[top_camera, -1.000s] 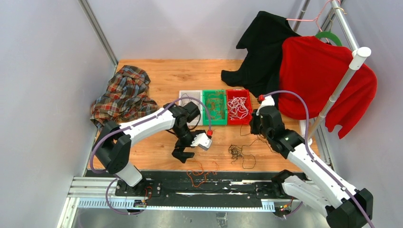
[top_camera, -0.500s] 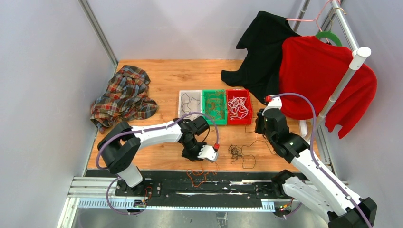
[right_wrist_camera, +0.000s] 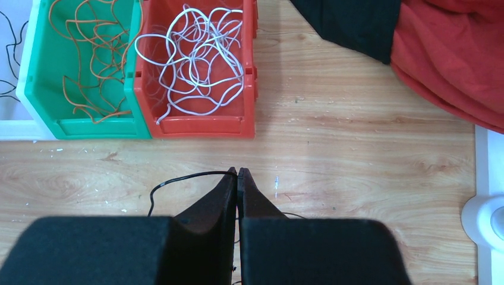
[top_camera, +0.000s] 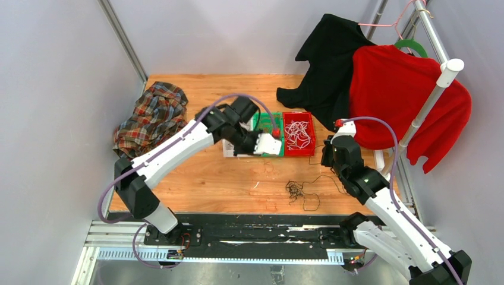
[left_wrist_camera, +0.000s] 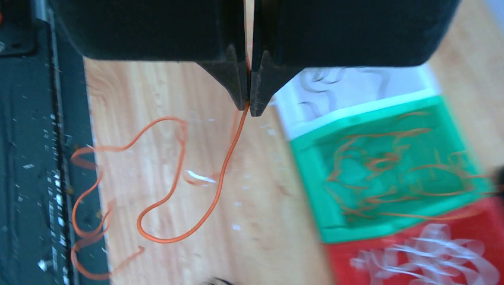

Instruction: Untangle the cables

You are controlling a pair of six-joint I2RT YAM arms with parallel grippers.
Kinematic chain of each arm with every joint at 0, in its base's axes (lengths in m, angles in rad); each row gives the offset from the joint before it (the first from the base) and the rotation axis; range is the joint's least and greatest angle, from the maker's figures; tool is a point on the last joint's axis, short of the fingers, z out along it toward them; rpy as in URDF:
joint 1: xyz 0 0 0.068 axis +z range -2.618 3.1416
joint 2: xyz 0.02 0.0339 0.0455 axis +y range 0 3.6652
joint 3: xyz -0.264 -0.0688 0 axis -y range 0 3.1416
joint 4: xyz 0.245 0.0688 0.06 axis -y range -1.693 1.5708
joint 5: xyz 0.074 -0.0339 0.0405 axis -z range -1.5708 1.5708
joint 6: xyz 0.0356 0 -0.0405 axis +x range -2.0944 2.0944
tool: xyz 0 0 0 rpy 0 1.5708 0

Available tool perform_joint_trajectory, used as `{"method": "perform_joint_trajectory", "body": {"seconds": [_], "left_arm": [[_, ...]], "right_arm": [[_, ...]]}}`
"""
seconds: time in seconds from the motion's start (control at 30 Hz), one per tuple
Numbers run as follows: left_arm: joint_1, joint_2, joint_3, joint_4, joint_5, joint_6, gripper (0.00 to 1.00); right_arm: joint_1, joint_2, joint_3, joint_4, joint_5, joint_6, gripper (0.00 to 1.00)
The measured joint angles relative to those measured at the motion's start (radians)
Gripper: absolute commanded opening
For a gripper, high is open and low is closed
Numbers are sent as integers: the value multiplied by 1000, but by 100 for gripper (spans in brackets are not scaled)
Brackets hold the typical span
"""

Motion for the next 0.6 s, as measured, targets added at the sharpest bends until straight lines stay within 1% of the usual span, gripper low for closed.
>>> {"method": "perform_joint_trajectory", "body": {"seconds": [0.2, 0.3, 0.43, 0.6], "left_arm": [[32, 12, 272, -52, -26, -10, 1], [45, 68, 415, -70, -45, -13, 1], [80, 168, 566, -74, -65, -18, 0], [109, 277, 710, -81, -83, -21, 1]], "right_arm": [[-5, -3, 0, 0, -1, 0, 1], [-6, -3, 0, 1, -1, 0, 1], [-6, -5, 0, 1, -1, 0, 1], [-6, -5, 0, 1, -1, 0, 1]]}}
